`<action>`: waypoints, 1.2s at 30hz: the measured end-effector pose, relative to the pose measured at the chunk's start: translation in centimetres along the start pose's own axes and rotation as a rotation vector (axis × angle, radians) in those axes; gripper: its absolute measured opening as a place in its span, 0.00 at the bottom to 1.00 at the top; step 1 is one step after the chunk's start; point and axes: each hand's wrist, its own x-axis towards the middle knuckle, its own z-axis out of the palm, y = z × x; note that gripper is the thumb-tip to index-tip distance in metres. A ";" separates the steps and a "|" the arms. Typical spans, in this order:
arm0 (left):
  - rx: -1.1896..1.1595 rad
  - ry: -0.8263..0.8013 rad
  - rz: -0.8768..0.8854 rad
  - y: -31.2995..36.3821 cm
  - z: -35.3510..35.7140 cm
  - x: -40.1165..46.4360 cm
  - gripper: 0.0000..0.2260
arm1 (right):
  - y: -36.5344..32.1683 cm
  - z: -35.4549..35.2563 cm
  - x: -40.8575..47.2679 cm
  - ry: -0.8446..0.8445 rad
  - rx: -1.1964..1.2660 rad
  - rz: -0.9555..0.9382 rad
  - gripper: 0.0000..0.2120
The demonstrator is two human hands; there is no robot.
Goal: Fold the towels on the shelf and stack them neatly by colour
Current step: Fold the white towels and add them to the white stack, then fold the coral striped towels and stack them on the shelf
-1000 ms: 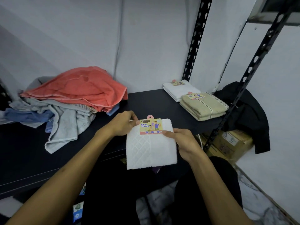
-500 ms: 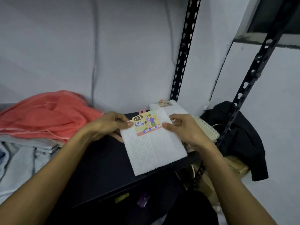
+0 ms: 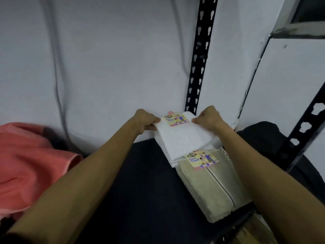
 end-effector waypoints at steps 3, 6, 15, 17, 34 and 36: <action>0.236 0.168 0.102 -2.4 1.6 1.6 0.06 | 2.0 2.1 1.8 0.008 -0.064 0.028 0.16; 0.542 0.246 0.286 -4.4 2.5 1.6 0.11 | 3.3 3.3 1.8 0.001 -0.183 0.021 0.18; 0.952 0.161 0.533 -5.7 6.3 -3.5 0.22 | 1.7 4.1 -0.9 -0.161 -0.432 -0.418 0.20; 0.991 0.026 0.465 -7.0 6.9 -3.4 0.26 | 3.5 5.2 -1.3 -0.300 -0.508 -0.403 0.25; 1.221 0.133 0.393 -6.7 -8.4 -16.1 0.35 | -4.4 8.3 -8.0 -0.090 -0.706 -0.491 0.22; 1.224 0.204 0.429 -7.3 -11.7 -18.1 0.33 | -7.3 10.1 -10.8 -0.129 -0.580 -0.550 0.23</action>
